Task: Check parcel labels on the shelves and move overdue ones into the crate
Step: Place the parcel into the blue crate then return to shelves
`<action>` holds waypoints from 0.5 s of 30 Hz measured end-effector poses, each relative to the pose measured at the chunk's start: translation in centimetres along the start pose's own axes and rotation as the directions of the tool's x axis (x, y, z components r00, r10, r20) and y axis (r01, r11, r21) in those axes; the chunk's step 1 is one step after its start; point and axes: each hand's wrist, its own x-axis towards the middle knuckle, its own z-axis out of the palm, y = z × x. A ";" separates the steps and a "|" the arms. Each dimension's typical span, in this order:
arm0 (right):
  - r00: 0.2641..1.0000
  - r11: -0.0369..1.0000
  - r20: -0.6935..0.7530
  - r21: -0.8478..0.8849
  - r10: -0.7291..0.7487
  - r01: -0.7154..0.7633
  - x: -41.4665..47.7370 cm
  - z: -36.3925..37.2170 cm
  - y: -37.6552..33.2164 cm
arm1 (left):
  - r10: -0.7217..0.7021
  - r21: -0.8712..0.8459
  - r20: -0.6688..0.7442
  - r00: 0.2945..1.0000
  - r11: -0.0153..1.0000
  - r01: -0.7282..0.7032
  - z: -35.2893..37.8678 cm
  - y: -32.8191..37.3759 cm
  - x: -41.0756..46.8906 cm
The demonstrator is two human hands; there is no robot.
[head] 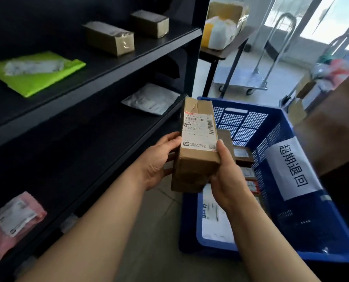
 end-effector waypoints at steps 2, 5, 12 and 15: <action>0.999 1.000 -0.039 -0.006 -0.006 0.006 0.9 -3.2 -1.9 | -0.009 -0.010 0.020 1.000 1.000 0.010 3.9 -0.1 1.5; 0.996 1.000 -0.090 -0.017 0.025 -0.026 2.4 -8.5 -3.5 | -0.078 -0.005 0.038 0.996 0.997 0.078 9.1 -1.8 3.6; 0.965 0.986 -0.208 -0.013 0.160 -0.166 4.3 -18.9 -3.0 | -0.323 0.088 0.054 0.945 0.944 0.318 15.9 -8.7 8.9; 0.944 0.977 -0.254 0.008 0.209 -0.214 5.6 -22.0 -1.7 | -0.401 0.143 0.039 0.915 0.909 0.392 17.3 -11.2 10.9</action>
